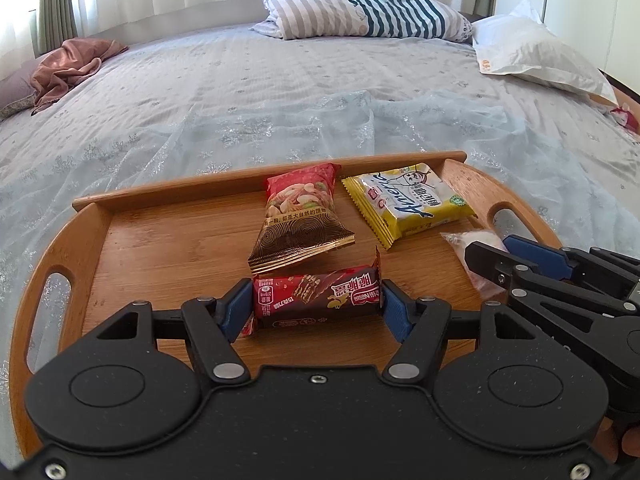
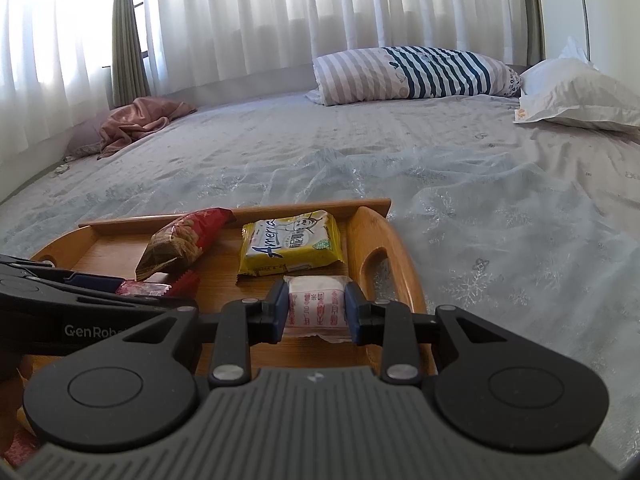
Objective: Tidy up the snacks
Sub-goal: 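Lower red bar onto tray with left tool while right tool releases white pack, then withdraw both open tools from the tray toward the snack pile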
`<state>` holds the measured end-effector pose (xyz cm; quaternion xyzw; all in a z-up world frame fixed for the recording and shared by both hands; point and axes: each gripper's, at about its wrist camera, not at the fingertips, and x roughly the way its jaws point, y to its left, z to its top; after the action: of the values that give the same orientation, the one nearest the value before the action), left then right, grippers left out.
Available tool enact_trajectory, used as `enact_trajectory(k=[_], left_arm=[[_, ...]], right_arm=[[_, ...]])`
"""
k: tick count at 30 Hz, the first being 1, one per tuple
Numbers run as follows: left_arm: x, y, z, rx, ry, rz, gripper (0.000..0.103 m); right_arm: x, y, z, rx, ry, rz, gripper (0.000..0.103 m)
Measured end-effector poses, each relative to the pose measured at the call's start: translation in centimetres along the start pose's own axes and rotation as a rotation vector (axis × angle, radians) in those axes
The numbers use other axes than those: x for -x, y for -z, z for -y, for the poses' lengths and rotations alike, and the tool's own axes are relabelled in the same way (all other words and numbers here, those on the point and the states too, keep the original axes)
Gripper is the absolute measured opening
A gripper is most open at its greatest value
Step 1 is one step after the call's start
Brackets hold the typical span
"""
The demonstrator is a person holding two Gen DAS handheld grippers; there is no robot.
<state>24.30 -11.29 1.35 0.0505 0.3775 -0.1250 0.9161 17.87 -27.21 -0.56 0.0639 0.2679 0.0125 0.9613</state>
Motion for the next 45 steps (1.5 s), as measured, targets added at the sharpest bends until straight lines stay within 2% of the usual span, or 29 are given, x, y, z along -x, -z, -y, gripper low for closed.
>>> enact_trajectory(k=[11, 17, 20, 24, 36, 45], left_arm=[[0.0, 0.0, 0.3, -0.017, -0.007, 0.001, 0.066], [0.0, -0.1, 0.2, -0.006, -0.022, -0.009, 0.073], [0.4, -0.1, 0.1, -0.006, -0.025, -0.004, 0.078], [1.1, -0.2, -0.2, 0.0, -0.03, 0.002, 0.085], [4.9, 0.9, -0.4, 0.013, -0.003, 0.029, 0.09], [7.8, 2.5, -0.8, 0.019, -0.018, 0.054, 0.093]], right_arm=[[-0.2, 0.0, 0.1, -0.002, 0.002, -0.001, 0.039], [-0.2, 0.0, 0.0, 0.014, 0.002, -0.003, 0.04], [0.0, -0.1, -0.2, 0.02, 0.008, 0.004, 0.044], [0.6, -0.3, -0.1, 0.021, 0.016, 0.017, 0.058], [3.5, -0.5, -0.4, 0.041, 0.009, 0.055, 0.065], [5.4, 0.0, -1.2, 0.072, -0.001, 0.072, 0.07]])
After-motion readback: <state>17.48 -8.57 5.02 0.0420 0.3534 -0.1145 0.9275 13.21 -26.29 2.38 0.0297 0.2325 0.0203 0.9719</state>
